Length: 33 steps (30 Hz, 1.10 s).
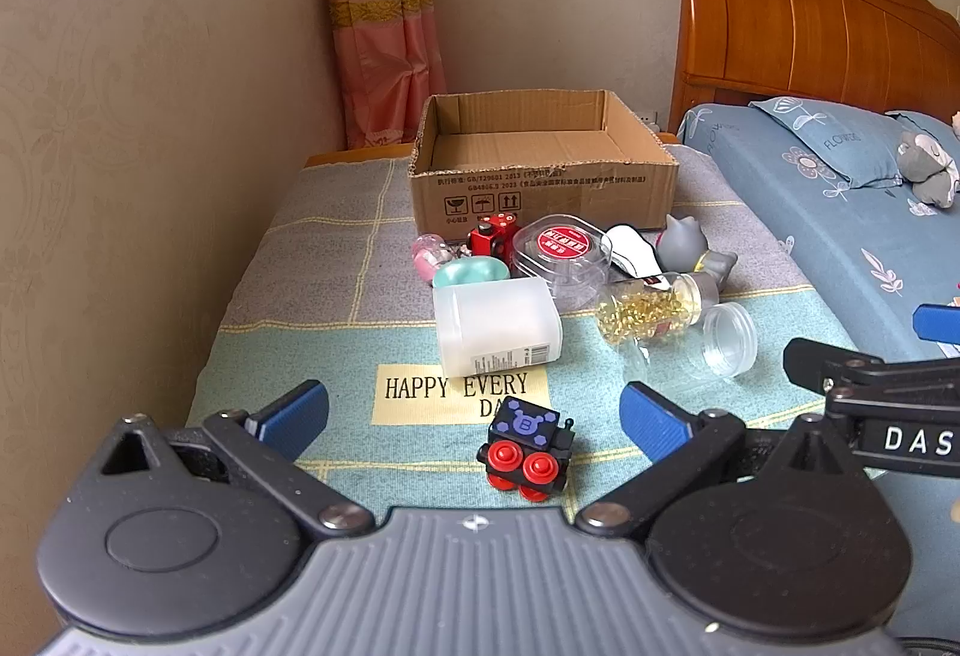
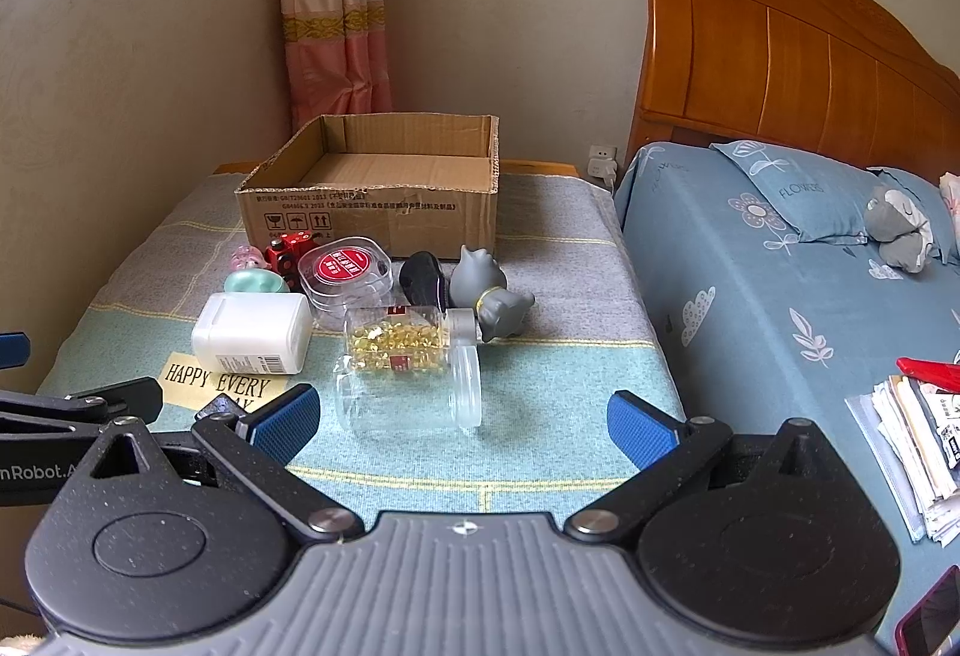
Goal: Organize rigid objects
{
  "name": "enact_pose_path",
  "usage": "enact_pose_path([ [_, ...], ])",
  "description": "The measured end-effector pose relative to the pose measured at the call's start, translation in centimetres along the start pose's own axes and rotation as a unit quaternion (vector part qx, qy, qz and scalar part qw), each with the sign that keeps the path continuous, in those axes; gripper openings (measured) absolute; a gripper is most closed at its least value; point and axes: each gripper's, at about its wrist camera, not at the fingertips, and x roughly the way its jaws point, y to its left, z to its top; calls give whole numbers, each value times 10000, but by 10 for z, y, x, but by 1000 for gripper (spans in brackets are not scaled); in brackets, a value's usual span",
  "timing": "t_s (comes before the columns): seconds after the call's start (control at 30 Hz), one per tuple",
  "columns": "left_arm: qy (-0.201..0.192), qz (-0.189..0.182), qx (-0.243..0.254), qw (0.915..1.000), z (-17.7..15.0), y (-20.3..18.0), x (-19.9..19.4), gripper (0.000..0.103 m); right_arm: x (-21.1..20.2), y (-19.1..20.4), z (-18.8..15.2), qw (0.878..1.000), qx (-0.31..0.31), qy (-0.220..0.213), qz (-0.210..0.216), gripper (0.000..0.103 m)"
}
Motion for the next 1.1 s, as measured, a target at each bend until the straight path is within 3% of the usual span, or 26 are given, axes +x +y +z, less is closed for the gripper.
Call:
enact_pose_path([
  [1.1, 11, -29, 21, 10000, 4, -1, 1, 102, 0, -2, 1, 10000, -7, 2, -47, 103],
])
